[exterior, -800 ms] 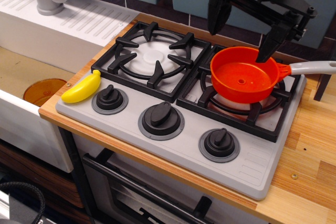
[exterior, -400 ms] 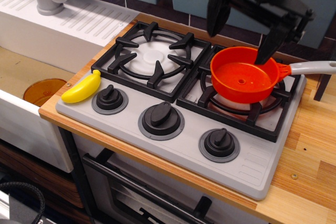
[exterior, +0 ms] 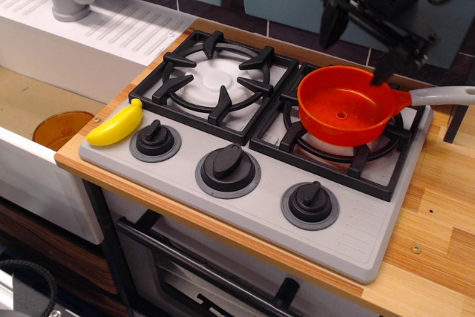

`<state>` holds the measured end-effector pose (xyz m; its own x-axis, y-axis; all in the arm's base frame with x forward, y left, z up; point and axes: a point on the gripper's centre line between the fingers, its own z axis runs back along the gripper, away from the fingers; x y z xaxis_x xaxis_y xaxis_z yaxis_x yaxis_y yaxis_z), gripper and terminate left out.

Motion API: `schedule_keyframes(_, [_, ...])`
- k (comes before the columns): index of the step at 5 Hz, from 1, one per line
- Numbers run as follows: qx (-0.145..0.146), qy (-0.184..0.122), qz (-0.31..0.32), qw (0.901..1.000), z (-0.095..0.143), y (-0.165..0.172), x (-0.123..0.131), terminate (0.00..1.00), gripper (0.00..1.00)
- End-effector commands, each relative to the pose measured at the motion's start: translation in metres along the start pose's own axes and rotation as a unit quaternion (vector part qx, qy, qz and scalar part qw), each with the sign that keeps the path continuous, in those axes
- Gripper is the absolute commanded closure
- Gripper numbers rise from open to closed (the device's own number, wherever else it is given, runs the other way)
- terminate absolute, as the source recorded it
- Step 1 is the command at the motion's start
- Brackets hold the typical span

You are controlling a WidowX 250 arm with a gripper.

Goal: End effector reaching pot or pan

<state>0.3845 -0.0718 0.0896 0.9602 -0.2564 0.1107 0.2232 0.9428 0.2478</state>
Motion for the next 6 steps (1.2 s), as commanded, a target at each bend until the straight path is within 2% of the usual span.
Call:
schedule_keyframes(1, [0.007,-0.008,-0.016,0.9998,0.043,0.033,0.004,0.0,0.0])
schedule_keyframes(2, [0.004,0.006,-0.005,1.0,0.045,0.037,-0.002,0.0,0.0])
schedule_keyframes(3, [-0.006,0.002,0.01,0.9999,0.033,0.024,-0.006,0.0,0.0])
schedule_keyframes(5, [-0.023,-0.034,0.022,0.9989,-0.008,0.003,-0.011,0.0,0.0])
schedule_keyframes(6, [-0.029,-0.04,0.025,0.9985,-0.017,-0.002,-0.009,0.0,0.0])
